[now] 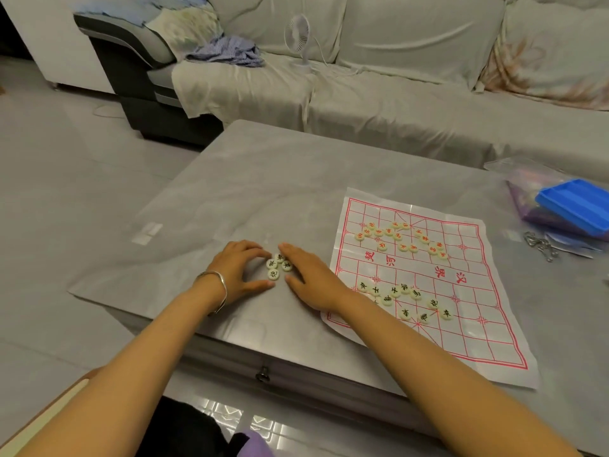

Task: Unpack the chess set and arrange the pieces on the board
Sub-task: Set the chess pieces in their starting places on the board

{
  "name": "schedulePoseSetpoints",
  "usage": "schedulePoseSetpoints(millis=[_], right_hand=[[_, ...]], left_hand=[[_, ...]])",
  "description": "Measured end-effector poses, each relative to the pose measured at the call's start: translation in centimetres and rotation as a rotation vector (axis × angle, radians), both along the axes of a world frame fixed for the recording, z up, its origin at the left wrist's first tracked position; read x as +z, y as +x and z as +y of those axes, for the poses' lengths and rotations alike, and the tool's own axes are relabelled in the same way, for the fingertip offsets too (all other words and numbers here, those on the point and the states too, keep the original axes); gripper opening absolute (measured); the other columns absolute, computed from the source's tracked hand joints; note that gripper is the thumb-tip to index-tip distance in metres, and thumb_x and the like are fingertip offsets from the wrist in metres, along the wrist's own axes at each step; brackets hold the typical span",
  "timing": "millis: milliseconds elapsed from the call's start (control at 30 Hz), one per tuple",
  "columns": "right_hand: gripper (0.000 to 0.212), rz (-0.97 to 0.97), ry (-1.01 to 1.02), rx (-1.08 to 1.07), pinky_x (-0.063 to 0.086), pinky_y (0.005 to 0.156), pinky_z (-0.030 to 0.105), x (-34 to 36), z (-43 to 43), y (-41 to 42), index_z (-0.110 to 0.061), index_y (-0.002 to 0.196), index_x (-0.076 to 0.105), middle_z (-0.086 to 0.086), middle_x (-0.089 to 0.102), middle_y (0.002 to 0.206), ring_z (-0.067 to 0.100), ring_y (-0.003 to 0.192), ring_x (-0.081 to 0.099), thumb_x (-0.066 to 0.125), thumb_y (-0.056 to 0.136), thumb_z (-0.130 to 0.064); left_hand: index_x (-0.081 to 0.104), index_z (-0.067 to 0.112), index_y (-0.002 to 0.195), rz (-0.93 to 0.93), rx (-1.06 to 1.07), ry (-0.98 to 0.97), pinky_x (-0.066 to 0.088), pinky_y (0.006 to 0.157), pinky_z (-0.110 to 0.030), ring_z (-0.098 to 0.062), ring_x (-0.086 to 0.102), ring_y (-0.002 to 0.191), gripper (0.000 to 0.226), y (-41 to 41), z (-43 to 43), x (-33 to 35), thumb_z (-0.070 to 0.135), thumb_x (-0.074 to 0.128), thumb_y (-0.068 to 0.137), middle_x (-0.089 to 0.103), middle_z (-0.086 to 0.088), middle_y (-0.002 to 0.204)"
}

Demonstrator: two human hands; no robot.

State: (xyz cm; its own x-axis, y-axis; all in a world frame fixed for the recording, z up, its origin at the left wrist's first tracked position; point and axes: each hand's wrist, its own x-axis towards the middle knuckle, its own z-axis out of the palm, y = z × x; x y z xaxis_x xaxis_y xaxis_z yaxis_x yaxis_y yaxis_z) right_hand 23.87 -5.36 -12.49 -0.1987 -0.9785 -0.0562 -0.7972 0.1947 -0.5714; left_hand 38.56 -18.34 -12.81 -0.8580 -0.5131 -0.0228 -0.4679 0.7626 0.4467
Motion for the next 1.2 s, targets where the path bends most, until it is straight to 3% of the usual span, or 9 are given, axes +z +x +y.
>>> schedulePoseSetpoints(millis=[133,300,433,567,733,833,933,1067,1200], right_hand=[[0.042,0.047,-0.071,0.021,0.034,0.103,0.028,-0.2,-0.5,-0.4,-0.018,0.135,0.048,0.002,0.050,0.138,0.019,0.125,0.046,0.054,0.094,-0.024],[0.026,0.044,-0.192,-0.040,0.047,0.091,0.032,-0.6,0.2,-0.8,-0.018,0.115,0.066,0.000,0.066,0.116,0.017,0.105,0.059,0.060,0.090,-0.023],[0.022,-0.009,-0.283,-0.095,0.052,0.084,0.029,-1.1,0.6,-0.9,-0.016,0.108,0.069,0.001,0.070,0.105,0.015,0.092,0.064,0.063,0.088,-0.021],[0.026,-0.043,-0.303,-0.127,0.049,0.088,0.021,-0.9,1.5,-1.1,-0.018,0.113,0.066,-0.001,0.069,0.108,0.012,0.095,0.064,0.063,0.088,-0.023],[0.025,-0.190,-0.347,-0.259,0.049,0.086,0.012,0.3,4.6,-3.6,-0.022,0.110,0.065,-0.010,0.065,0.104,0.000,0.091,0.062,0.065,0.086,-0.016],[0.025,-0.210,-0.333,-0.365,0.048,0.083,0.007,1.1,8.6,-6.1,-0.025,0.108,0.063,-0.013,0.063,0.103,-0.002,0.090,0.061,0.066,0.084,-0.016],[0.026,-0.175,-0.307,-0.479,0.050,0.082,0.012,1.4,13.7,-8.5,-0.022,0.109,0.064,-0.011,0.063,0.105,0.003,0.092,0.062,0.067,0.083,-0.016],[0.024,-0.138,-0.248,-0.541,0.050,0.080,0.009,0.9,19.4,-10.0,-0.024,0.105,0.064,-0.011,0.064,0.105,0.004,0.092,0.062,0.068,0.082,-0.017],[0.023,-0.115,-0.212,-0.520,0.050,0.084,0.013,0.1,21.7,-10.4,-0.027,0.105,0.065,-0.013,0.064,0.106,0.004,0.093,0.061,0.068,0.083,-0.019]], left_hand=[[0.058,0.030,0.109,0.045,-0.002,0.001,0.038,0.095,-0.029,-0.015,0.043,0.110,0.048,-0.2,0.1,0.0,0.056,0.070,0.070,0.051,0.005,0.114],[0.052,0.028,0.103,0.076,-0.013,0.042,0.040,0.082,-0.024,-0.011,0.046,0.097,0.043,-0.4,0.8,0.0,0.048,0.072,0.071,0.050,0.010,0.102],[0.056,0.027,0.113,0.127,-0.040,0.117,0.041,0.083,-0.020,-0.009,0.050,0.095,0.043,-0.5,1.3,0.2,0.038,0.073,0.075,0.055,0.010,0.106],[0.069,0.022,0.101,0.148,-0.044,0.116,0.050,0.080,-0.029,-0.013,0.057,0.082,0.025,-1.0,1.6,0.3,0.034,0.071,0.079,0.057,0.006,0.090],[0.070,0.017,0.099,0.161,-0.020,0.107,0.050,0.076,-0.028,-0.013,0.053,0.073,0.024,-2.5,2.2,1.0,0.030,0.072,0.078,0.056,0.004,0.084],[0.069,0.016,0.101,0.248,-0.069,0.125,0.048,0.073,-0.022,-0.012,0.053,0.074,0.026,-5.0,4.9,2.5,0.028,0.070,0.079,0.058,0.002,0.089],[0.066,0.018,0.110,0.232,-0.196,0.119,0.048,0.077,-0.018,-0.009,0.052,0.081,0.032,-8.1,9.1,3.5,0.031,0.067,0.081,0.061,0.000,0.103],[0.060,0.025,0.120,0.004,-0.424,-0.025,0.046,0.090,-0.026,-0.013,0.051,0.103,0.036,-11.1,14.4,3.0,0.040,0.057,0.087,0.057,0.003,0.118],[0.057,0.029,0.124,-0.085,-0.465,-0.151,0.042,0.092,-0.027,-0.016,0.048,0.109,0.039,-12.6,16.1,2.2,0.044,0.053,0.089,0.056,0.003,0.122]])
